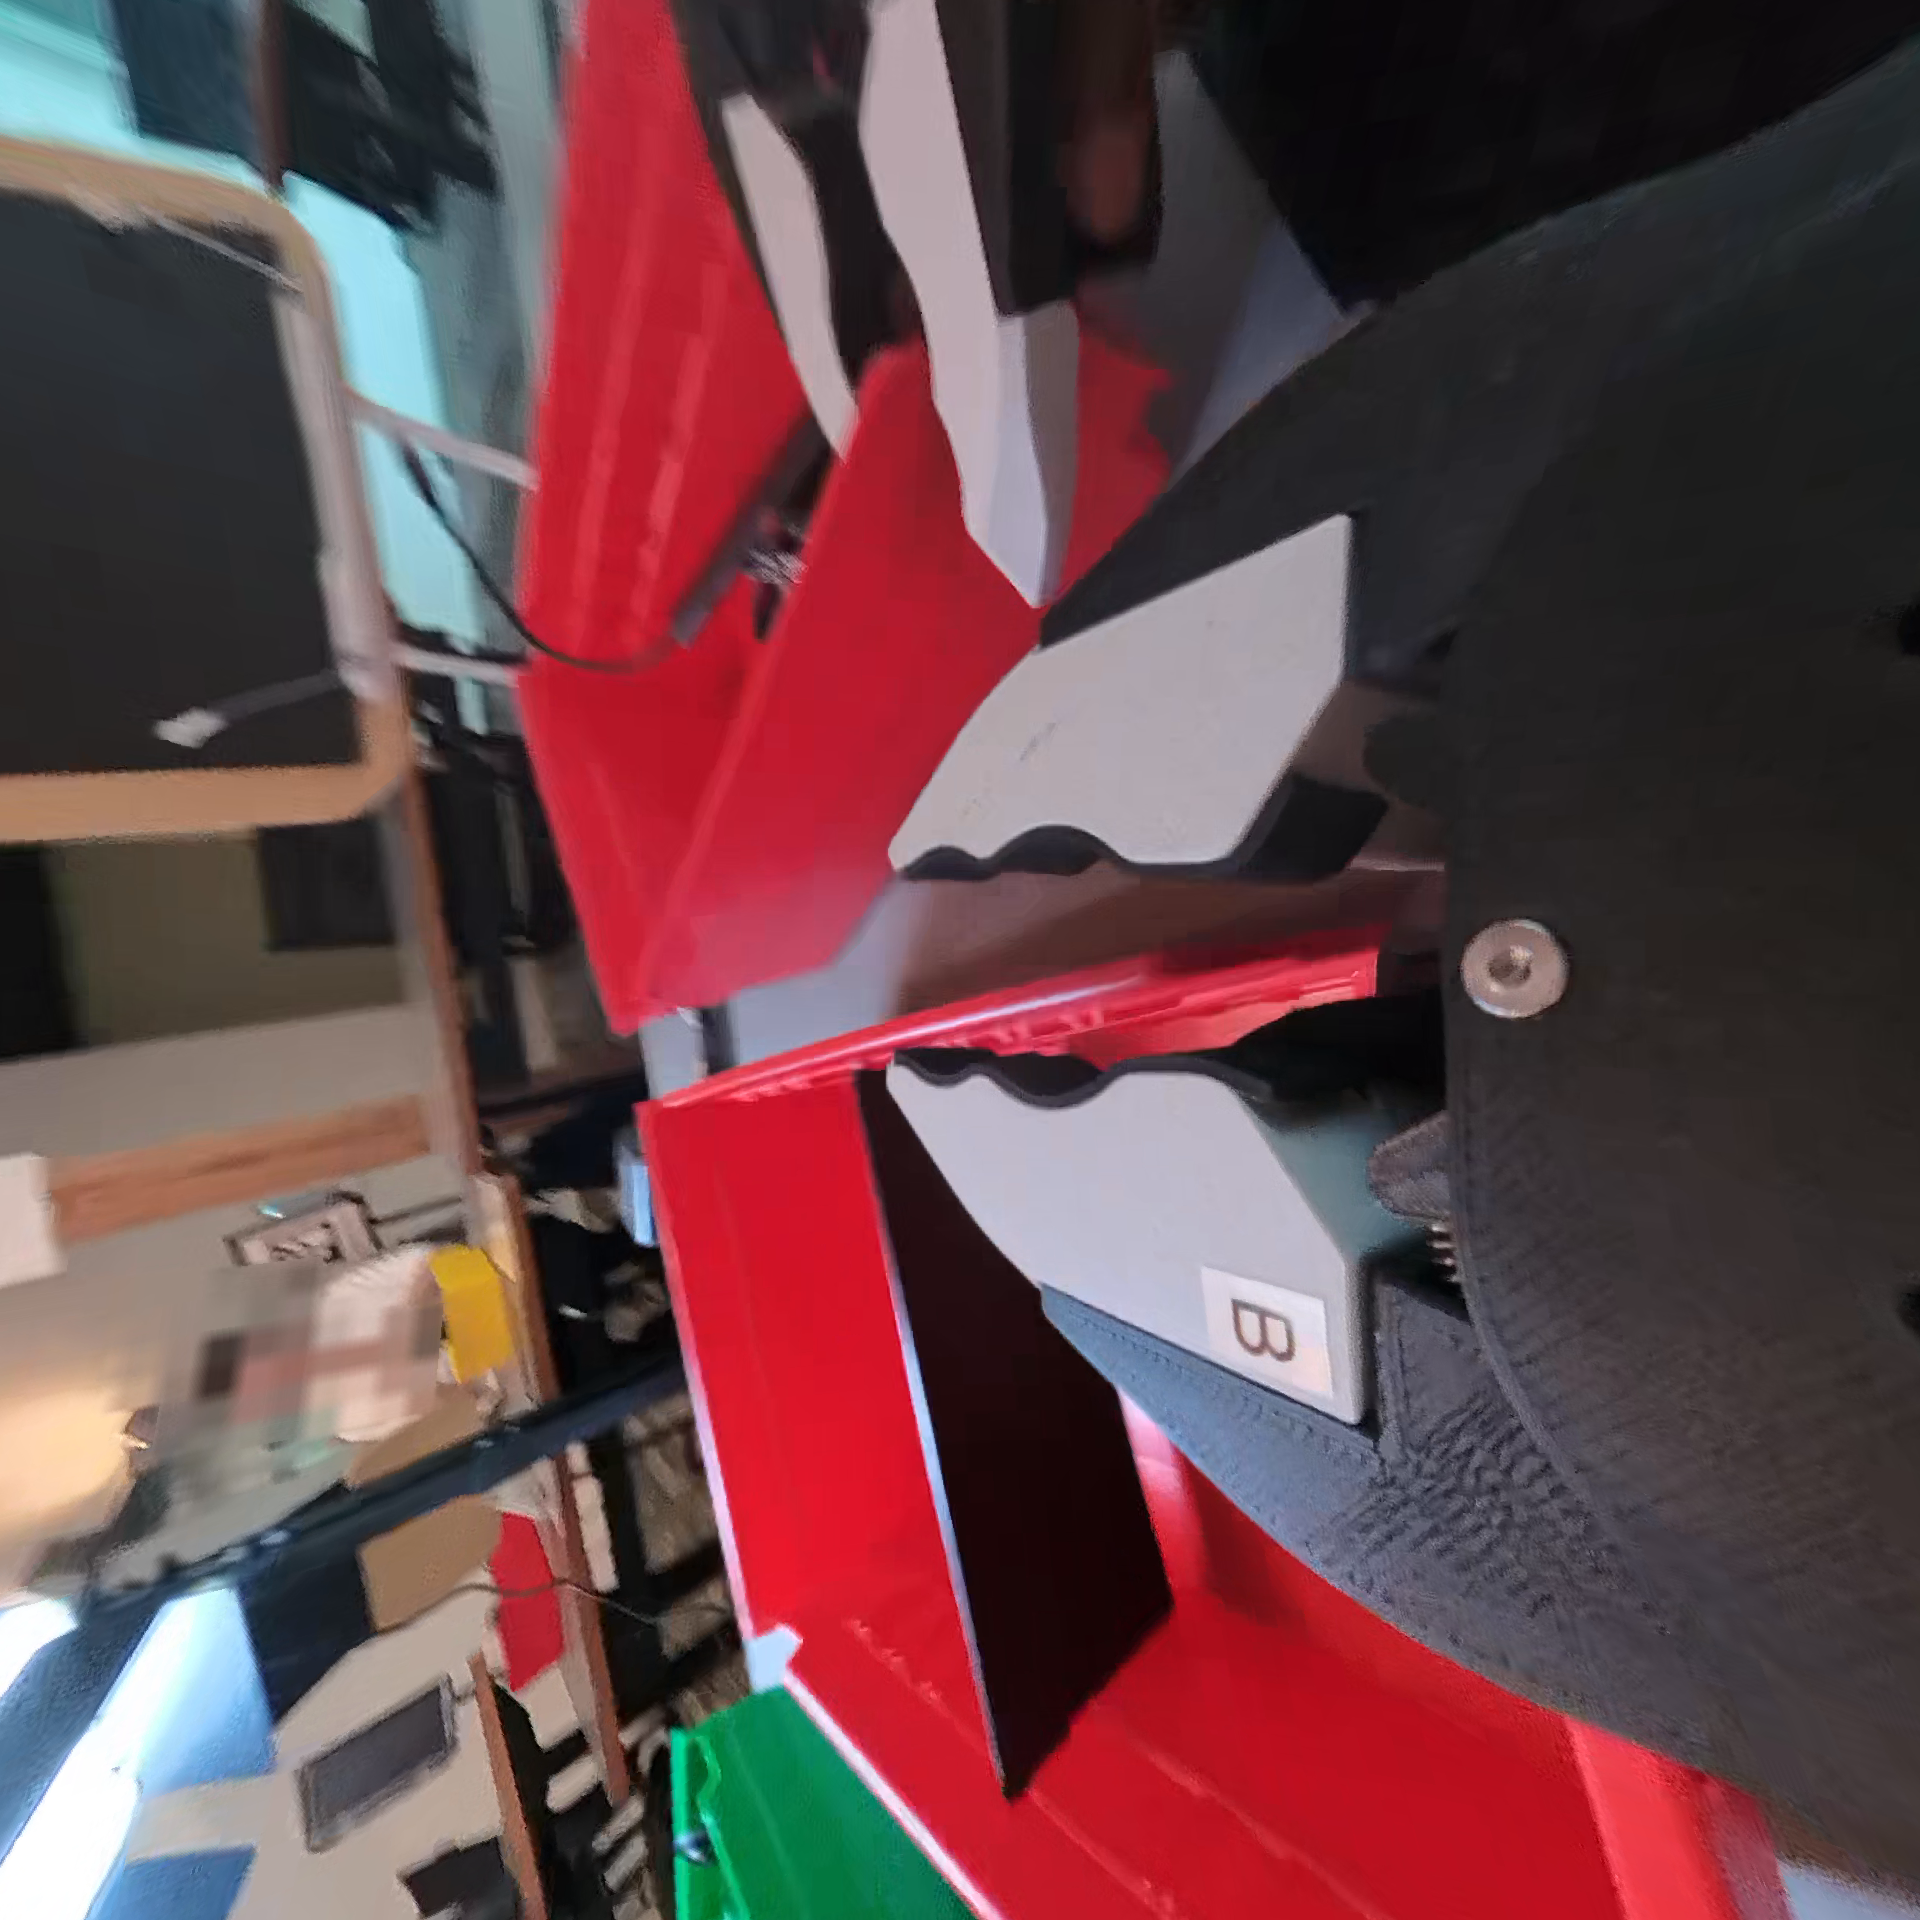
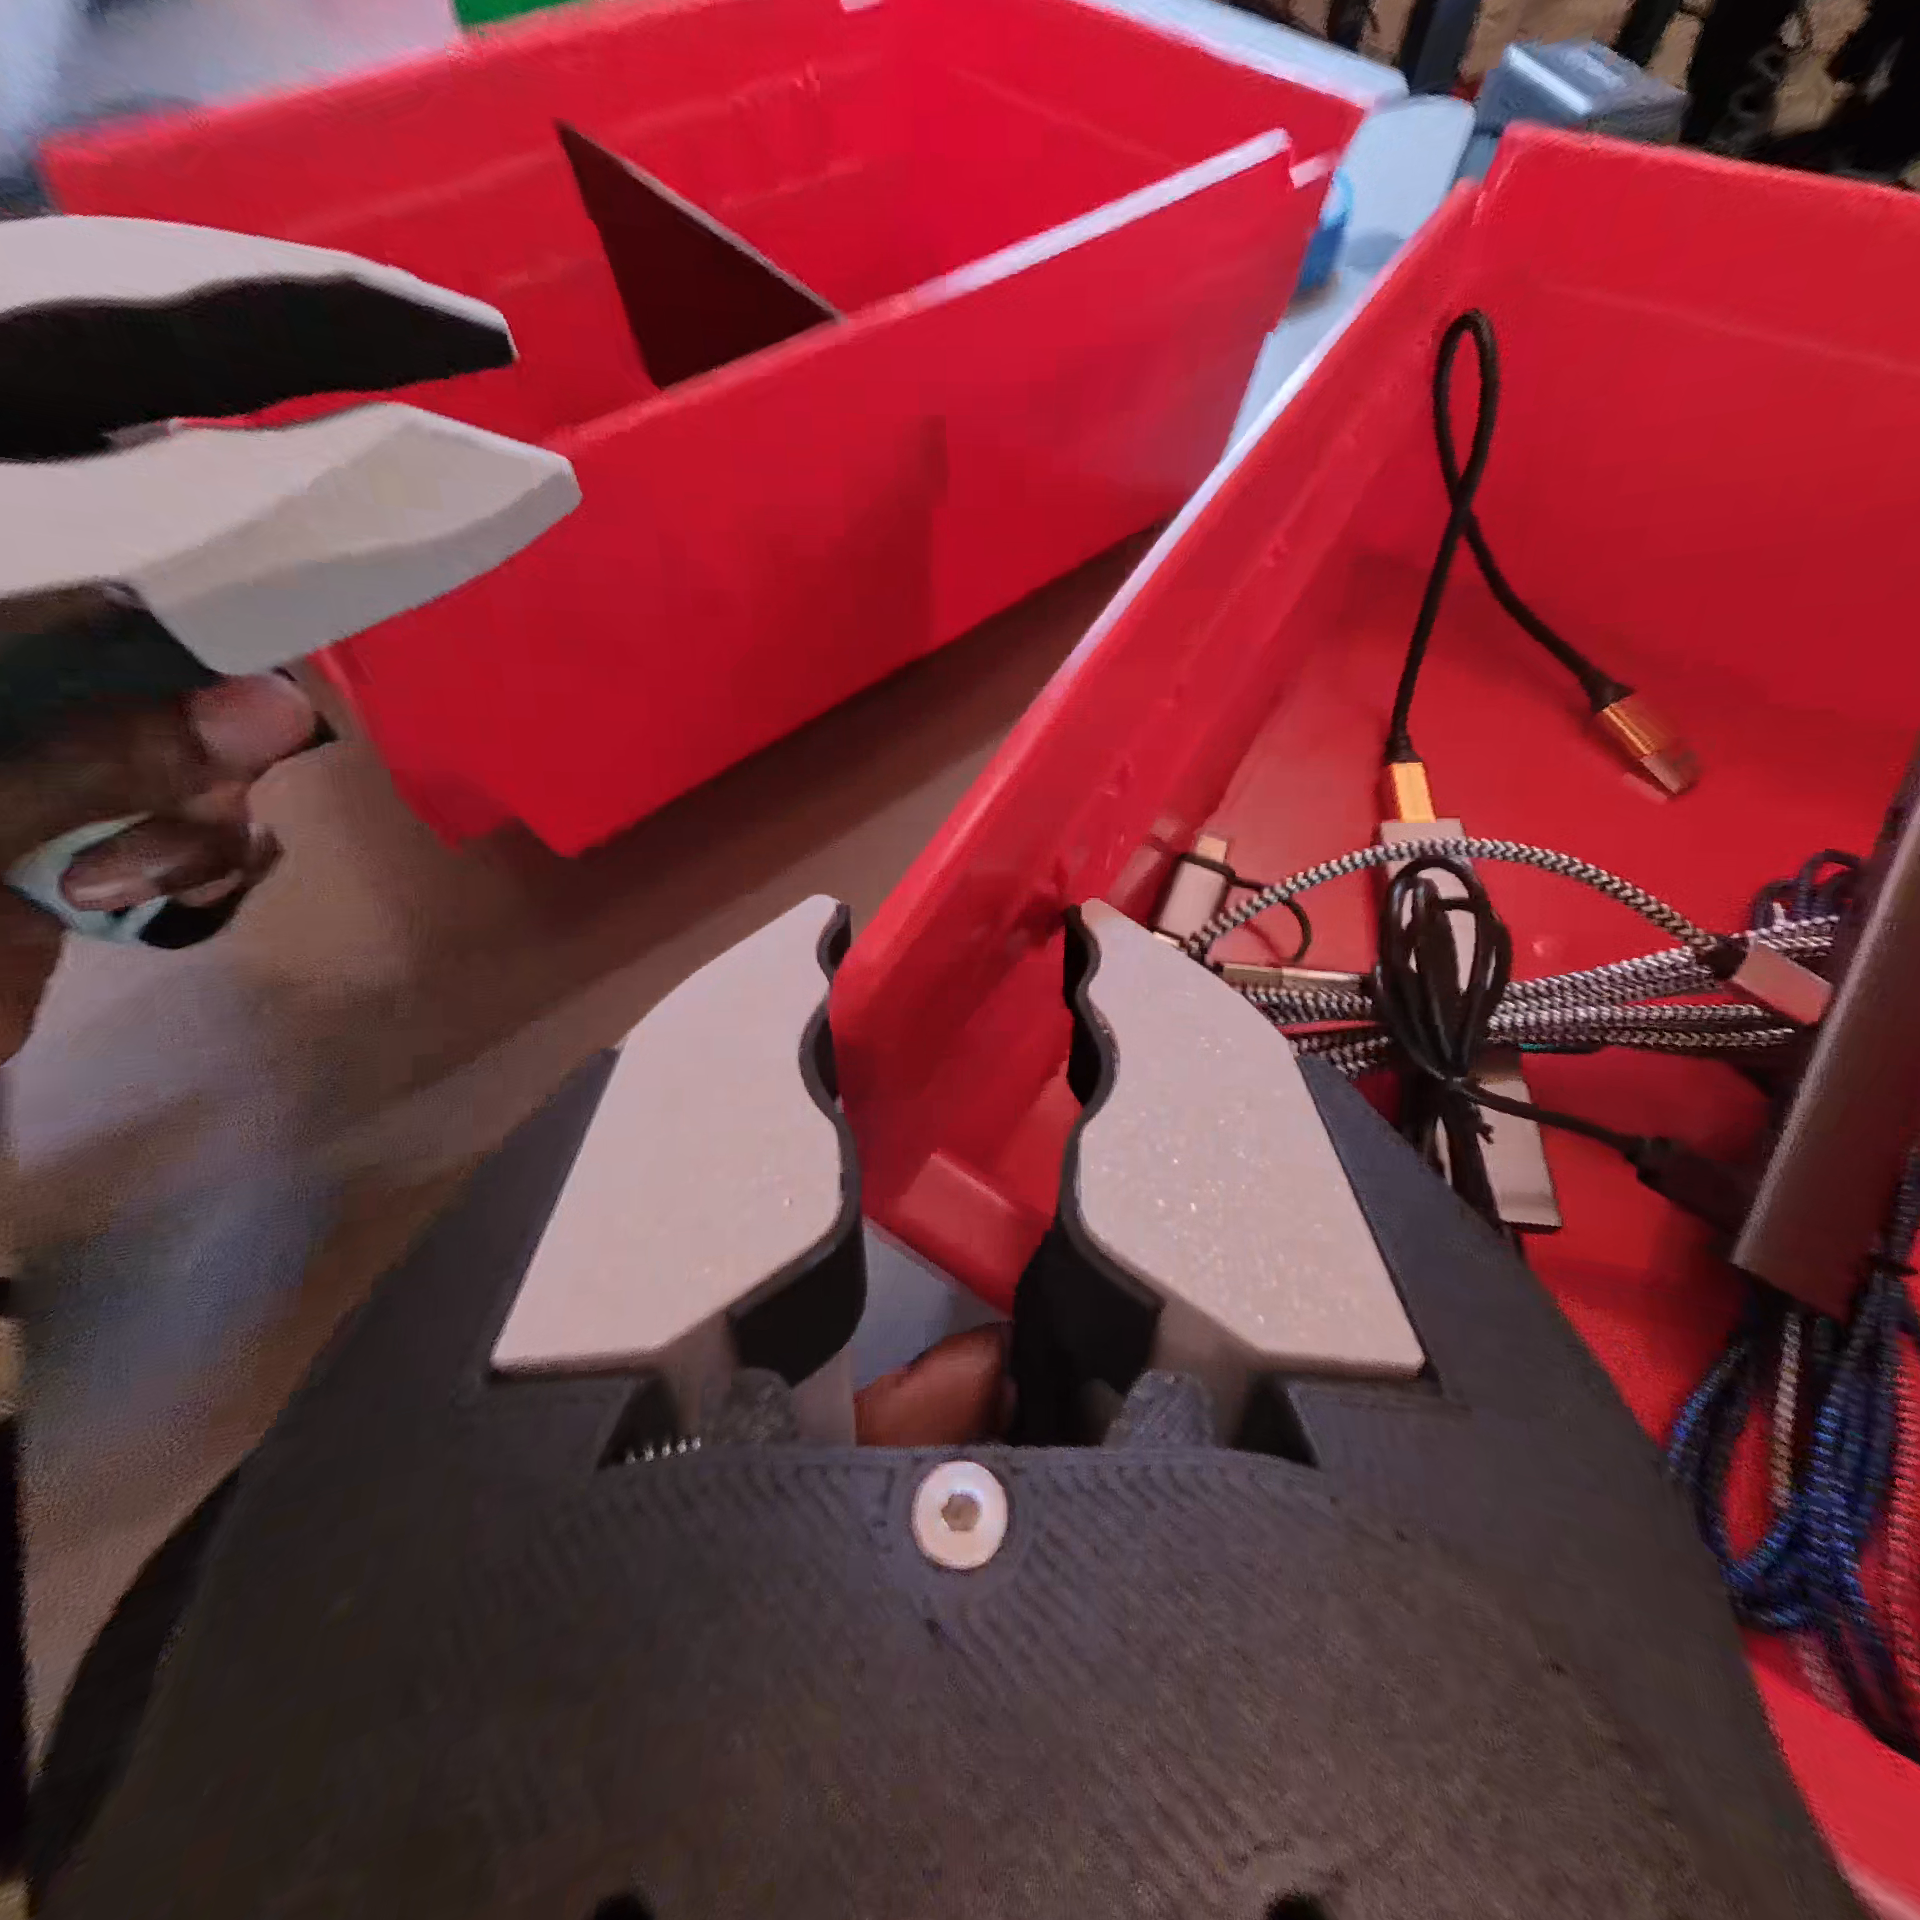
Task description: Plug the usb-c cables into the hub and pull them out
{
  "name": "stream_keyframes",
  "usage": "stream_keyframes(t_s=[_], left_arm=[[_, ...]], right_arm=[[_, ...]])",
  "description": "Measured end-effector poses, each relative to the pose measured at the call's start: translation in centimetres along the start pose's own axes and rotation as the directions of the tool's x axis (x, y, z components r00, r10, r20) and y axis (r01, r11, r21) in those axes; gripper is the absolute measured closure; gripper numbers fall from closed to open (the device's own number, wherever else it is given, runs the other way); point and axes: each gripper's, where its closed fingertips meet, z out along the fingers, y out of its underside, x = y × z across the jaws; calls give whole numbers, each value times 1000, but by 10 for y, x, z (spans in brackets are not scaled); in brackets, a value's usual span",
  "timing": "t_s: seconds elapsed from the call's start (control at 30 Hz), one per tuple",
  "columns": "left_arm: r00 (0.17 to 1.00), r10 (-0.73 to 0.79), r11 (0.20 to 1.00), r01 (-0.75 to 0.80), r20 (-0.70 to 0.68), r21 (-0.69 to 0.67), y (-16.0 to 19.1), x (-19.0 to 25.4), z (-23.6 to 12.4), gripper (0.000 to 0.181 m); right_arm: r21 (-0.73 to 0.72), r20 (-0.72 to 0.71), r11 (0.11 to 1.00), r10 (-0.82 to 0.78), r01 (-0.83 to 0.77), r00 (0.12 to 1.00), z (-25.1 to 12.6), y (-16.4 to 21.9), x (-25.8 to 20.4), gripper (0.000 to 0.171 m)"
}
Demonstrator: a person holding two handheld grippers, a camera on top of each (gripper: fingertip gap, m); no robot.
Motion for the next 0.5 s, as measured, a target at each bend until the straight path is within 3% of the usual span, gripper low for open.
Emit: stream_keyframes(t_s=[0.07,0.13,0.2,0.27,0.37,0.43,0.5], left_arm=[[998,-55,987,55,-5,152,-30,-16,-20,139],[989,-134,932,106,58,347,-57,-50,-50,125],[962,-213,877,112,169,468,-64,-92,-79,109],[921,-223,901,71,318,428,-47,-132,-93,83],[870,-183,965,68,457,255,-7,-172,-97,50],[829,-199,971,94,523,219,10,-191,-99,48],[823,-193,978,120,534,168,25,-199,-98,48]], right_arm=[[201,36,978,52,-58,998,-13,-25,-4,129],[456,41,886,70,-81,997,-38,-58,-8,120],[606,33,793,62,-69,998,-57,-74,-19,114],[639,65,766,32,-66,997,-54,-72,-42,96],[572,48,820,-3,-26,999,-29,-59,-69,64],[534,-47,844,-30,50,998,-19,-63,-69,53],[523,-150,851,47,39,988,-12,-68,-62,44]])
